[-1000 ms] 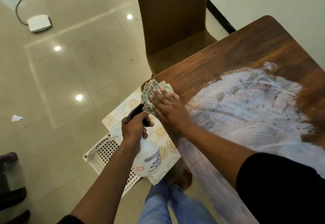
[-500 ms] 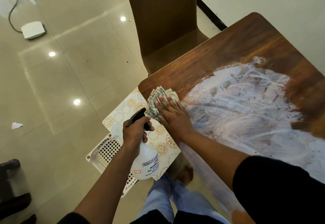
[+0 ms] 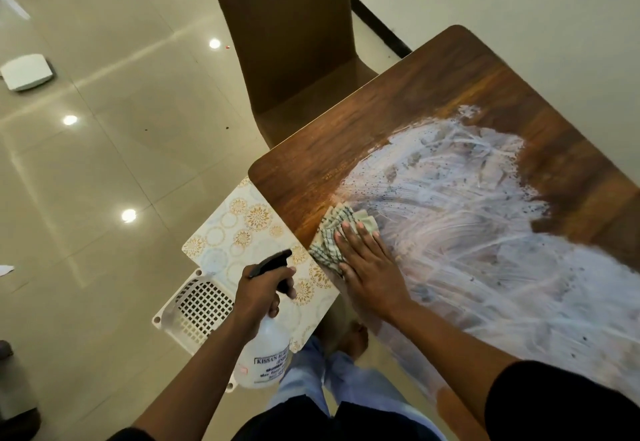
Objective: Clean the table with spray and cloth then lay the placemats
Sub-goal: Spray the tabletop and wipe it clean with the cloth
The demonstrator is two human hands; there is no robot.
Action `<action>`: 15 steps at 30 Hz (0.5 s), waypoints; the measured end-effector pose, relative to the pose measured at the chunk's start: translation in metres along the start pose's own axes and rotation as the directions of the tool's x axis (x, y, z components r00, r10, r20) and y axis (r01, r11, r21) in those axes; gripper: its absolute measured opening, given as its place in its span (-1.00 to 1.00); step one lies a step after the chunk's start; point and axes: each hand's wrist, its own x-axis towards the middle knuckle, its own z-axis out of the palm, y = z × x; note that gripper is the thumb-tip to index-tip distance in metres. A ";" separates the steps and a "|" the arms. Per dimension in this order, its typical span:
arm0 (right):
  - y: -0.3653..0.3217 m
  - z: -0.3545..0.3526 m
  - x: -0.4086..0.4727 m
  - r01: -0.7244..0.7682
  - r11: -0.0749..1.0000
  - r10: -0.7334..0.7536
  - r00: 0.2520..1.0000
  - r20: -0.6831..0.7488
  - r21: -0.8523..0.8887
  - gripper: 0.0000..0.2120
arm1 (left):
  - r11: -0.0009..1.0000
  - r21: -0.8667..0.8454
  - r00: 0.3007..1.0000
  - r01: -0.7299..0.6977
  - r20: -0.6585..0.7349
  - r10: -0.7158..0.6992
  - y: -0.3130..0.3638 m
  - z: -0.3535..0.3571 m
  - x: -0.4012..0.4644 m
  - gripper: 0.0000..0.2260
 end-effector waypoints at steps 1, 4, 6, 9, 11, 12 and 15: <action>0.006 -0.001 -0.011 -0.035 0.999 0.035 0.999 0.010 -0.007 -0.43 | 1.000 0.017 1.000 0.001 0.023 -0.001 -0.005 0.001 -0.001 -0.78; 0.016 -0.006 -0.027 -0.134 0.991 0.135 0.990 0.040 -0.017 -0.43 | 1.000 0.020 0.995 -0.016 0.095 0.014 -0.012 0.005 -0.007 -0.70; 0.011 -0.009 -0.023 -0.183 0.983 0.183 0.982 0.047 -0.007 -0.44 | 0.999 0.039 0.995 -0.021 0.098 0.017 -0.018 0.007 -0.011 -0.76; 0.000 -0.011 -0.004 -0.216 0.976 0.216 0.976 0.031 0.005 -0.45 | 0.993 0.110 0.996 -0.031 0.087 0.022 -0.027 0.010 -0.013 -0.87; -0.008 -0.015 0.011 -0.194 0.981 0.194 0.980 0.044 0.015 -0.46 | 0.986 0.160 0.997 -0.039 0.072 0.027 -0.033 0.013 -0.017 -0.82; -0.011 -0.018 0.019 -0.160 0.987 0.159 0.986 0.050 0.019 -0.47 | 0.986 0.165 0.998 -0.036 0.061 0.026 -0.035 0.014 -0.018 -0.80; -0.020 -0.028 0.039 -0.028 0.999 0.026 0.996 0.087 0.021 -0.47 | 0.985 0.172 1.000 -0.018 0.027 0.014 -0.043 0.017 -0.019 -0.76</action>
